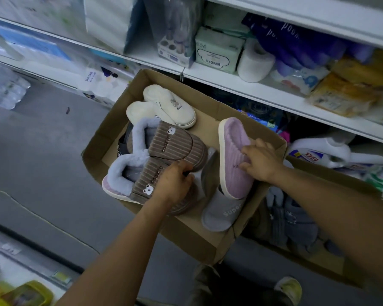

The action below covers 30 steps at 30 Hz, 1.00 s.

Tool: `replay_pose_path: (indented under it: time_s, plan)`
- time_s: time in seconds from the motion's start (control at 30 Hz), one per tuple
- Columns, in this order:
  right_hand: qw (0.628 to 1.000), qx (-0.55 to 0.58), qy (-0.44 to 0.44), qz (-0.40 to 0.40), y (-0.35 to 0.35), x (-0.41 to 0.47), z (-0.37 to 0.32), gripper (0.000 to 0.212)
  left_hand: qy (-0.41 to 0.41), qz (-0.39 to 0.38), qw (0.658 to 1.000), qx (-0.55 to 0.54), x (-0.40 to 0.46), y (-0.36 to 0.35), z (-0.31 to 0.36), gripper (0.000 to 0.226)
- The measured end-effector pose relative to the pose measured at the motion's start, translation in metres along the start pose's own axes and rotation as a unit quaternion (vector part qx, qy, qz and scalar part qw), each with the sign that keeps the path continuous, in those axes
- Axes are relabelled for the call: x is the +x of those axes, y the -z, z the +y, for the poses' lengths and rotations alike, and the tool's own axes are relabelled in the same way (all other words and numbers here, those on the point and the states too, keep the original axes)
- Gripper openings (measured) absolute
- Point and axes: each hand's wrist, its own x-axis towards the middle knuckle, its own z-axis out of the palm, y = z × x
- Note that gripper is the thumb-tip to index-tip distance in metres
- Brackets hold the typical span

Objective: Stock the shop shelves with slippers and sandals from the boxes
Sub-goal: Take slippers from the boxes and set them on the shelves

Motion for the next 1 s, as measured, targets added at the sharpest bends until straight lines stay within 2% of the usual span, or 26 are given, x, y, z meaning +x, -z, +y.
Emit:
replay_pose_path:
  time_s: [0.1,0.2,0.27,0.3,0.37,0.4,0.5,0.63,0.7,0.83,0.93,1.0]
  plan:
    - [0.997,0.069,-0.019,0.040,0.010,-0.014,-0.011,0.034,0.011,0.026,1.000,0.004,-0.007,0.003,-0.004,0.025]
    - [0.980,0.181,-0.067,0.046,0.018,-0.024,-0.020,0.031,0.045,0.125,0.989,0.063,-0.020,0.011,-0.008,0.033]
    - [0.962,0.248,-0.103,0.050,0.018,-0.026,-0.021,0.030,0.093,0.174,0.977,0.078,-0.026,0.018,-0.014,0.042]
    - [0.950,0.281,-0.125,0.052,0.017,-0.027,-0.021,0.038,0.130,0.177,0.973,0.075,-0.027,0.020,-0.019,0.048]
    - [0.917,0.360,-0.167,0.050,0.018,-0.029,-0.024,0.055,0.223,0.153,0.962,0.036,-0.026,0.026,-0.025,0.059]
    - [0.901,0.392,-0.177,0.052,0.018,-0.030,-0.026,0.056,0.251,0.134,0.959,0.001,-0.025,0.027,-0.027,0.061]
    - [0.873,0.443,-0.192,0.068,0.018,-0.029,-0.032,0.049,0.267,0.111,0.956,-0.054,-0.021,0.027,-0.033,0.054]
    - [0.854,0.471,-0.204,0.085,0.022,-0.031,-0.038,0.033,0.295,0.086,0.946,-0.105,-0.018,0.030,-0.020,0.051]
    - [0.842,0.492,-0.204,0.090,0.027,-0.033,-0.039,0.028,0.294,0.065,0.946,-0.122,-0.015,0.026,-0.008,0.035]
    - [0.824,0.514,-0.200,0.131,0.041,-0.035,-0.040,0.038,0.278,0.048,0.937,-0.205,-0.020,0.001,0.025,0.019]
    - [0.819,0.516,-0.189,0.165,0.051,-0.034,-0.041,0.024,0.240,0.012,0.936,-0.256,-0.027,-0.018,0.048,0.014]
    - [0.819,0.517,-0.177,0.174,0.055,-0.031,-0.042,0.012,0.217,-0.036,0.941,-0.258,-0.029,-0.022,0.058,0.023]
